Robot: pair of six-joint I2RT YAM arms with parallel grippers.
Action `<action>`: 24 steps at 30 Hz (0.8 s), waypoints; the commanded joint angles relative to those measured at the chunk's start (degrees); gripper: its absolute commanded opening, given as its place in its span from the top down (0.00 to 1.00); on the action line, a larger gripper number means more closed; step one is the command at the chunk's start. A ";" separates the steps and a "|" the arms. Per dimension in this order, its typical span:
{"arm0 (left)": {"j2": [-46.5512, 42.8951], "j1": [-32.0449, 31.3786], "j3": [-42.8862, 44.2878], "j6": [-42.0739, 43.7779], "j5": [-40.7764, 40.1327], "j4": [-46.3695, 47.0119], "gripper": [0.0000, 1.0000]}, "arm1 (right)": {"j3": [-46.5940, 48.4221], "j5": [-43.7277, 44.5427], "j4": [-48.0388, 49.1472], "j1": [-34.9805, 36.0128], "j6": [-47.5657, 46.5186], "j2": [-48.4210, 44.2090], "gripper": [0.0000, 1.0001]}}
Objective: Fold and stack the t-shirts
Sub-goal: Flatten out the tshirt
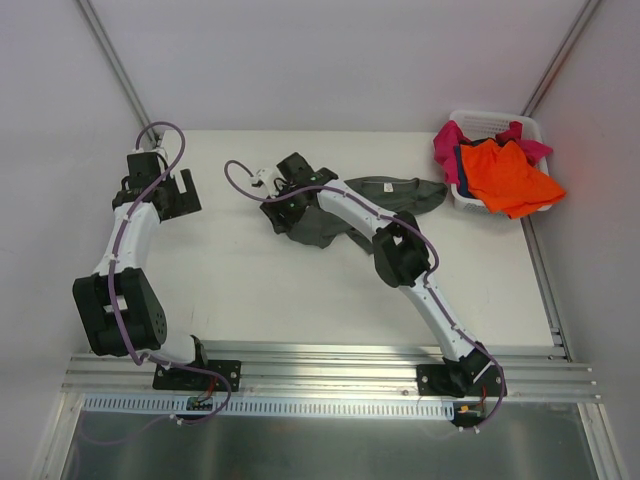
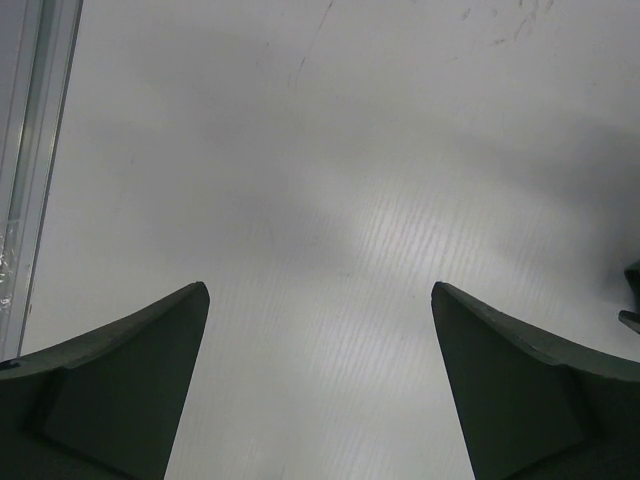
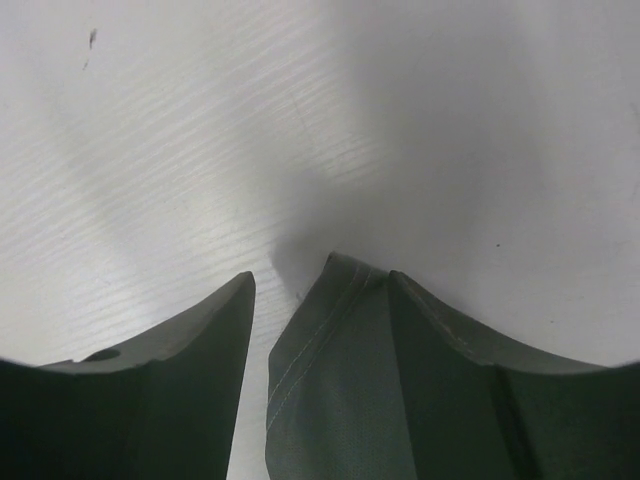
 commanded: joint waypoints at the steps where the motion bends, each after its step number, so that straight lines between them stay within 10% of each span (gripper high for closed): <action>1: -3.06 -0.50 -0.63 -0.19 -0.27 -0.51 0.05 | 2.37 2.58 1.82 0.66 1.82 -0.97 0.42; 14: -3.50 -0.50 0.51 -1.51 1.31 -0.95 0.05 | 0.44 8.82 0.41 1.80 -0.99 -1.67 0.47; 24: -3.50 -0.15 0.51 -2.30 2.19 -0.86 0.05 | -2.46 15.68 2.08 2.07 -3.72 -3.60 1.00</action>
